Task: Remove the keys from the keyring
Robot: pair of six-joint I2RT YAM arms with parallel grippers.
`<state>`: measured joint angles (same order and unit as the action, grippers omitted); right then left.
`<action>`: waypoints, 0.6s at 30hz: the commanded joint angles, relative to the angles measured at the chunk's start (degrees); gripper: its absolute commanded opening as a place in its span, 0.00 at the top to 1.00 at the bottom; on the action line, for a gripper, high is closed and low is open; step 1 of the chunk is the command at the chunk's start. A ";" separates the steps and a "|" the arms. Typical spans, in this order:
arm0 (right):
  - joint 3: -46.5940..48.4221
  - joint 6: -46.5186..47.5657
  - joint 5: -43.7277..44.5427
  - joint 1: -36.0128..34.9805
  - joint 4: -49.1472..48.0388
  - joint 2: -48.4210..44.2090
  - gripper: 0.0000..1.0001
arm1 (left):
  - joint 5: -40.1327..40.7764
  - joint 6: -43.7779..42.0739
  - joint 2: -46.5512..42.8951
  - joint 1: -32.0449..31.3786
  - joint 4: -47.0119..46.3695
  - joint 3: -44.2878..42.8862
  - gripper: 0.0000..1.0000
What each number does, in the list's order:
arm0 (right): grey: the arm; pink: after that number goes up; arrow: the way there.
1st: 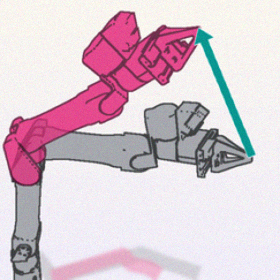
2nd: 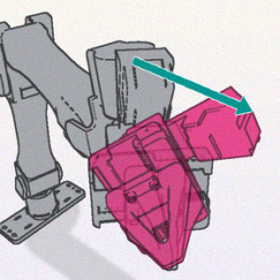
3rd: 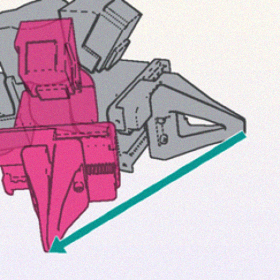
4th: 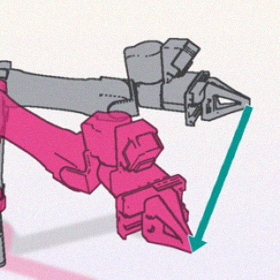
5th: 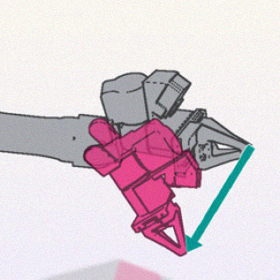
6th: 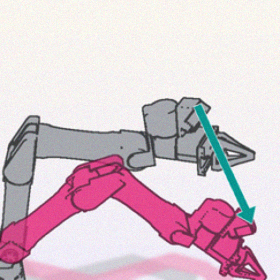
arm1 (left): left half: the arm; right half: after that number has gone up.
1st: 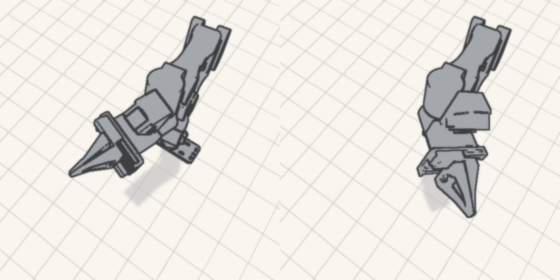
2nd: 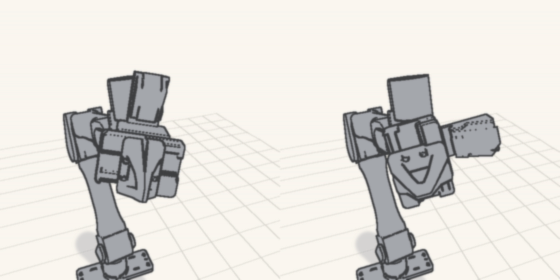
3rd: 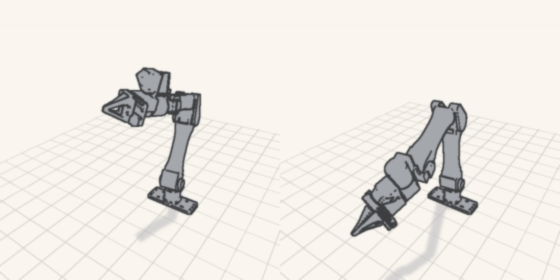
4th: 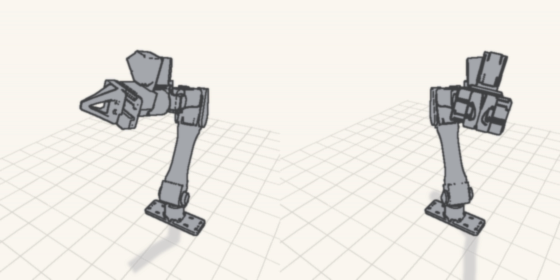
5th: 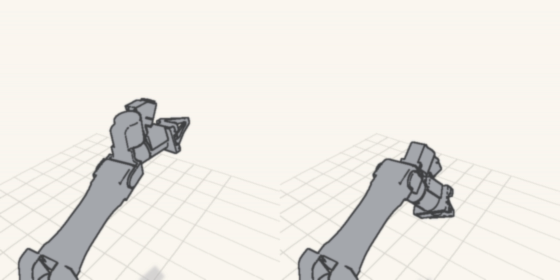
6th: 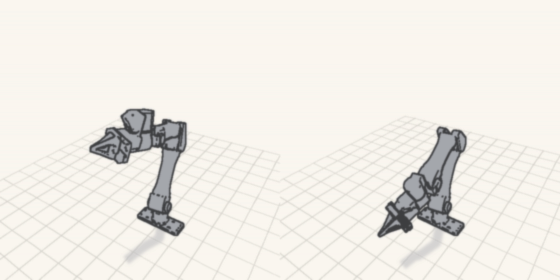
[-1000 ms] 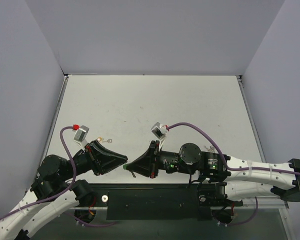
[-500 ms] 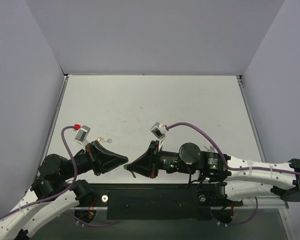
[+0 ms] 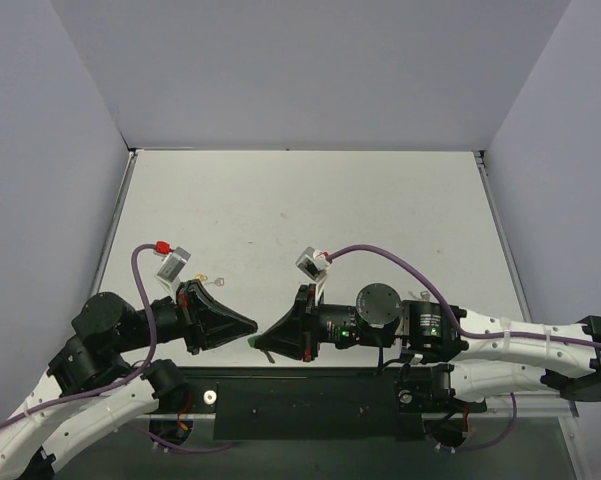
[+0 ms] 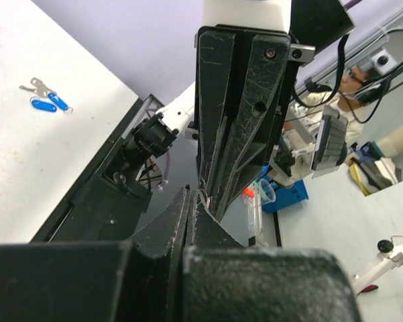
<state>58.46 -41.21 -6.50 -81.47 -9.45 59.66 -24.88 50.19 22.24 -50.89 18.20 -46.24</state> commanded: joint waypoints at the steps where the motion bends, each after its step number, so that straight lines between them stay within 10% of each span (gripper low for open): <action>1: 3.42 0.87 -0.70 -0.18 -0.83 1.07 1.00 | -6.04 -4.75 2.71 -0.26 4.57 -3.24 1.00; 18: 4.39 0.08 -2.81 -0.44 -2.06 3.54 1.00 | -12.39 -12.31 7.47 -0.26 9.05 -9.13 1.00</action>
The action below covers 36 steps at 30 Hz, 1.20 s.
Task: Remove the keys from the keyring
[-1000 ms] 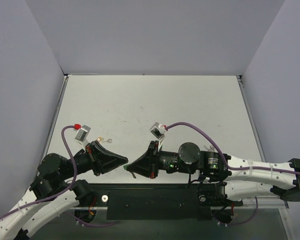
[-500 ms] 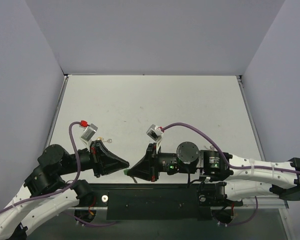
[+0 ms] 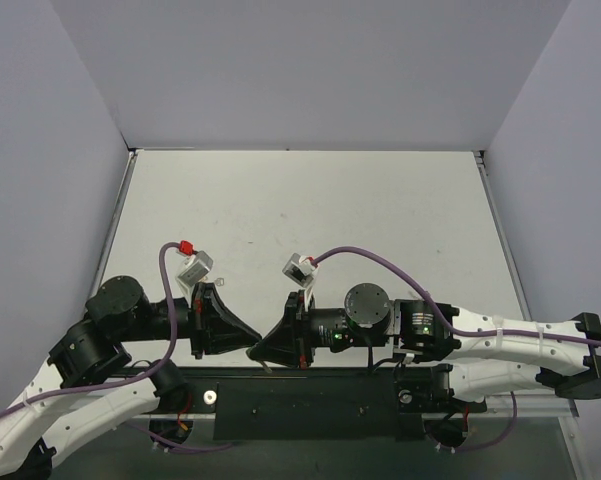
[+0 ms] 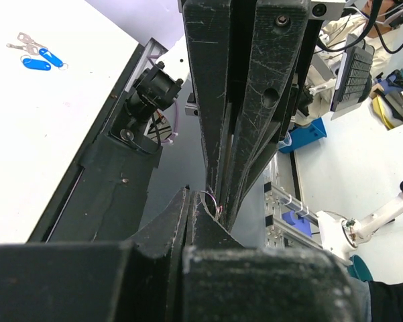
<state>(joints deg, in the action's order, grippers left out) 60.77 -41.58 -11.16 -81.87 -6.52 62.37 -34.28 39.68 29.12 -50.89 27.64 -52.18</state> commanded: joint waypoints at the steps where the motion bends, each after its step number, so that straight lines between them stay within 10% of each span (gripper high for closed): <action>1: 1.98 0.36 1.93 -0.14 -4.99 0.82 1.00 | -2.64 -1.89 0.41 -0.26 -0.31 -3.27 1.00; 15: -0.13 0.54 3.60 -0.75 -5.52 -1.11 1.00 | 1.76 0.39 -2.40 -0.26 -1.27 -4.07 1.00; 22: 0.13 0.71 3.95 -0.75 -5.60 -1.11 1.00 | 3.87 2.24 -3.63 -0.26 -3.03 -2.92 0.66; 36: 0.40 1.33 4.48 -0.75 -4.90 -1.28 1.00 | 7.39 3.82 -4.69 -0.17 -6.10 -1.70 0.57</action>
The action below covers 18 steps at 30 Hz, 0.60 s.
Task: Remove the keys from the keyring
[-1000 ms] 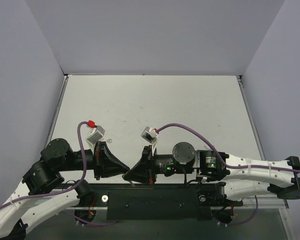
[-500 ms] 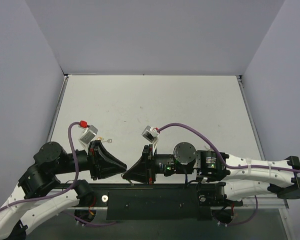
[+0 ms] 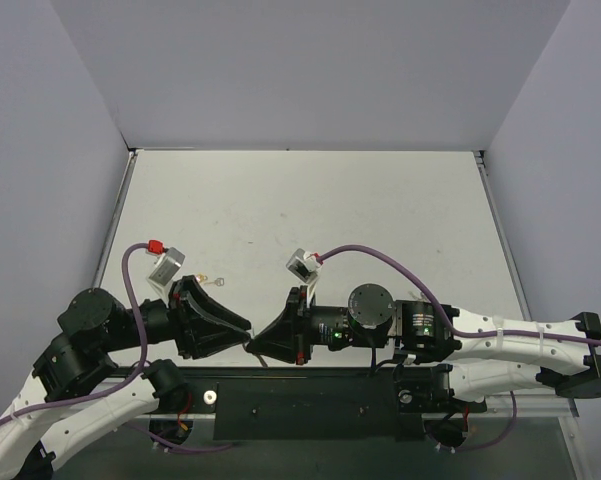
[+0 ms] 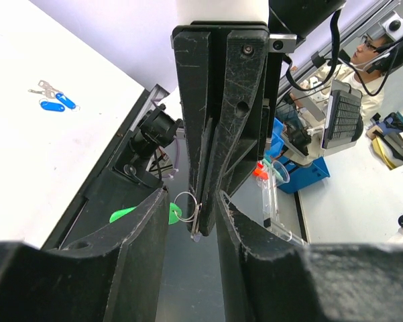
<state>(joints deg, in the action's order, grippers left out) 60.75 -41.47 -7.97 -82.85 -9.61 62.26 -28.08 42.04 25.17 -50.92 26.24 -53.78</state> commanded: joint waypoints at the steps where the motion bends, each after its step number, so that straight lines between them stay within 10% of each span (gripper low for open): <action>1: 0.42 1.31 1.37 0.23 -1.82 -1.18 1.00 | 1.18 1.64 -0.82 -0.15 -5.14 0.16 0.57; 18: 0.69 2.36 2.87 1.02 -1.47 -1.09 1.00 | 2.59 3.31 -0.65 -0.15 -9.19 2.19 0.62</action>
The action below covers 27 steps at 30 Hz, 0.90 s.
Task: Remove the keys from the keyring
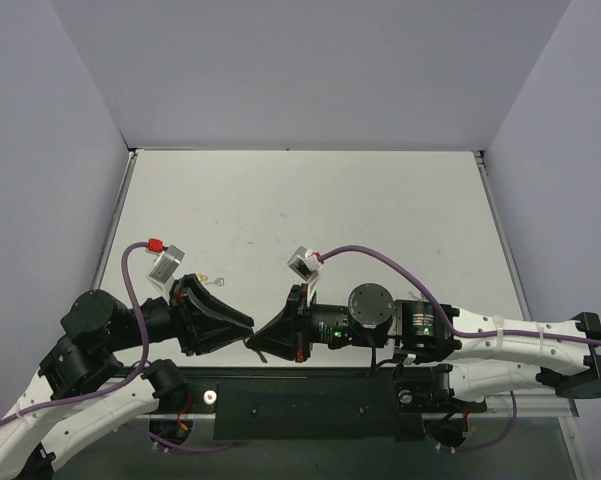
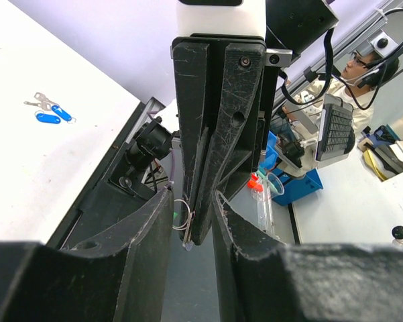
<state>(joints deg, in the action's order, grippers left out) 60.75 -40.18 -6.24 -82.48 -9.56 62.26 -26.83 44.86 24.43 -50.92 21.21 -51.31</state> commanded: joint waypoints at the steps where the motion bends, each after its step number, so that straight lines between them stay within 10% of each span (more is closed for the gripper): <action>1: 0.68 1.07 1.14 0.65 -1.69 -1.09 1.00 | 2.12 0.49 0.10 -0.24 -4.07 -0.37 0.62; 27: -1.34 2.39 -3.06 0.91 -3.53 -4.43 1.00 | 8.21 10.24 -8.34 -0.15 -12.15 10.52 0.19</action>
<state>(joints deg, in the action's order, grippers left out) 59.55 -39.62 -5.82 -82.08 -9.61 59.72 -15.33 50.52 17.69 -50.92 17.85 -43.62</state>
